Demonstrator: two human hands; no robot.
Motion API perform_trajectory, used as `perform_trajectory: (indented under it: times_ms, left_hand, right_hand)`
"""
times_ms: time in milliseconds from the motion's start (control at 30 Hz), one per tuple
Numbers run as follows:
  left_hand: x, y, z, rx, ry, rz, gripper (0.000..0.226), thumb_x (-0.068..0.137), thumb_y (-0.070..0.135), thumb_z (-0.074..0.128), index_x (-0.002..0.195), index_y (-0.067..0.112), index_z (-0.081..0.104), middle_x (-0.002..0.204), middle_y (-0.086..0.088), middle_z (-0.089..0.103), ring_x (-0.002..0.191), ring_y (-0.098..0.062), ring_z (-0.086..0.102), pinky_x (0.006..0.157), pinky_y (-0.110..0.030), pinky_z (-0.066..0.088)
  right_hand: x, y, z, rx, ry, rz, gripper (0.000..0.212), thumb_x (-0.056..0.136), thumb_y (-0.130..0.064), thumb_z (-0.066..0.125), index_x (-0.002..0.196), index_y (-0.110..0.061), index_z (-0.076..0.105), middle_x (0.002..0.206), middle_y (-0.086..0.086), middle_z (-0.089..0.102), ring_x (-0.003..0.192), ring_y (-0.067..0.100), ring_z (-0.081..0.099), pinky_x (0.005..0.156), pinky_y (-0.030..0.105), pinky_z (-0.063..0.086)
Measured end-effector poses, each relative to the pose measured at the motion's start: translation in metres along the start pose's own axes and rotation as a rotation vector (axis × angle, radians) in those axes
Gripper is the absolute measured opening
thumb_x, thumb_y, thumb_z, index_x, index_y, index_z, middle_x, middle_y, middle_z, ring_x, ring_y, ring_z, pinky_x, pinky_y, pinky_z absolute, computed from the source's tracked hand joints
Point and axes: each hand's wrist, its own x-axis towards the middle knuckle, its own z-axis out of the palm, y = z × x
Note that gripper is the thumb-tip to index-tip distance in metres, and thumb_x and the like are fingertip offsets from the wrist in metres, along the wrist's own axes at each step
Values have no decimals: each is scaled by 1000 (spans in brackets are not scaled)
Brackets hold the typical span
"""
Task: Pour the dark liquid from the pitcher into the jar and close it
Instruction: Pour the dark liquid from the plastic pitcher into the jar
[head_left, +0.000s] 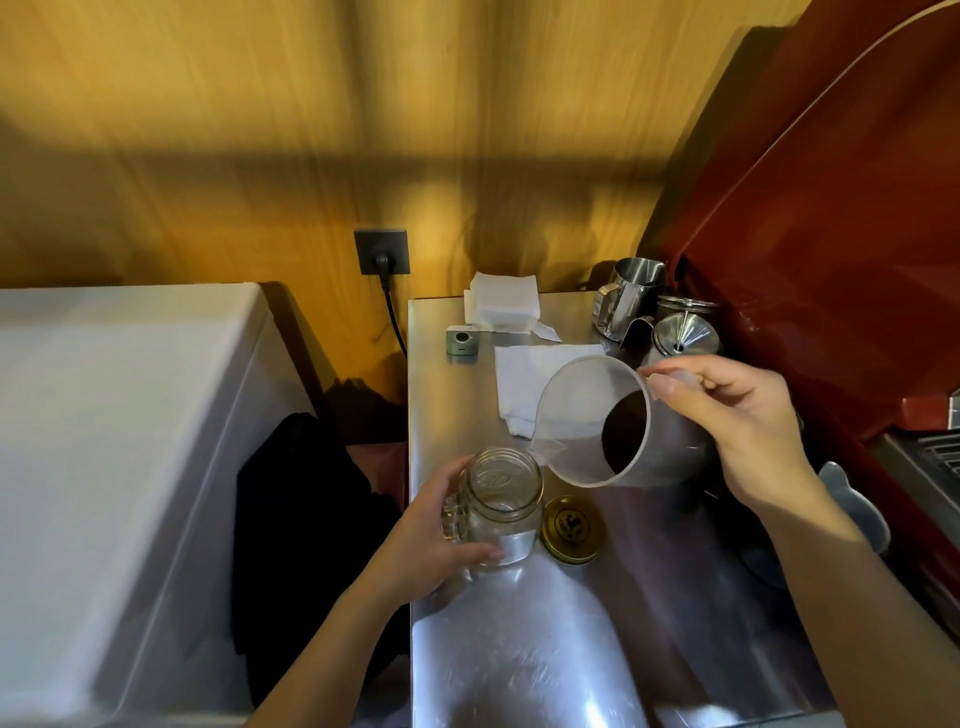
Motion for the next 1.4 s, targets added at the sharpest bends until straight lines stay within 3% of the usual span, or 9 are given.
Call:
perform_trajectory:
  times_ms: [200, 367, 500, 667, 800, 1000, 1100, 1267, 1400]
  left_hand:
    - [-3, -2, 3, -49, 22, 1, 86, 62, 18, 90, 116, 64, 40, 126, 20, 54, 121, -1, 54, 92, -4, 43]
    - [-3, 0, 3, -51, 20, -1, 86, 58, 29, 88, 112, 73, 37, 127, 23, 52, 121, 3, 53, 101, -16, 42]
    - [-3, 0, 4, -52, 16, 1, 84, 57, 31, 88, 117, 63, 39, 129, 20, 51, 125, -6, 53, 108, -27, 43]
    - [-3, -1, 4, -54, 25, 10, 83, 58, 29, 88, 118, 59, 40, 130, 16, 51, 126, -8, 53, 110, -32, 42]
    - [-3, -4, 4, -60, 35, 16, 88, 63, 18, 90, 112, 71, 39, 125, 24, 51, 116, 13, 53, 99, -11, 44]
    - [-2, -7, 6, -67, 43, -12, 83, 64, 16, 91, 116, 57, 40, 125, 25, 51, 115, 17, 51, 93, -6, 42]
    - [-1, -8, 6, -61, 46, -18, 84, 64, 16, 91, 118, 54, 40, 126, 23, 51, 116, 16, 50, 94, -4, 41]
    - [-2, -7, 5, -42, 52, -14, 84, 64, 17, 91, 119, 52, 39, 130, 16, 51, 123, 3, 50, 102, -14, 40]
    - [-2, -5, 4, -39, 52, -19, 85, 63, 20, 92, 119, 56, 39, 132, 13, 52, 125, -3, 52, 106, -23, 41]
  right_hand:
    - [10, -19, 10, -116, -98, -11, 10, 77, -15, 70, 83, -23, 73, 89, -5, 73, 84, 15, 67, 74, 23, 51]
    - [14, -28, 20, -242, -155, -53, 16, 76, -14, 71, 80, -30, 70, 86, -7, 72, 79, 13, 67, 73, 26, 51]
    - [17, -32, 26, -307, -210, -124, 19, 78, -13, 71, 81, -32, 70, 75, 14, 71, 71, 38, 62, 63, 42, 49]
    - [23, -34, 32, -334, -250, -142, 21, 75, -12, 73, 78, -32, 69, 76, 7, 72, 67, 32, 62, 62, 38, 48]
    - [27, -32, 34, -390, -296, -138, 19, 77, -13, 72, 76, -31, 69, 67, 16, 68, 57, 32, 54, 53, 35, 41]
    - [32, -32, 38, -491, -345, -126, 3, 75, -26, 70, 78, -25, 71, 68, -8, 65, 59, 18, 55, 56, 26, 41]
    - [34, -33, 39, -561, -365, -163, 9, 74, -36, 66, 77, -29, 70, 64, 8, 64, 62, 25, 55, 65, 15, 33]
    - [36, -34, 42, -613, -400, -212, 2, 76, -29, 68, 77, -28, 68, 64, 21, 63, 62, 30, 56, 72, 3, 25]
    - [37, -34, 46, -645, -420, -256, 7, 76, -23, 71, 78, -17, 72, 63, 14, 64, 59, 12, 47, 67, 12, 27]
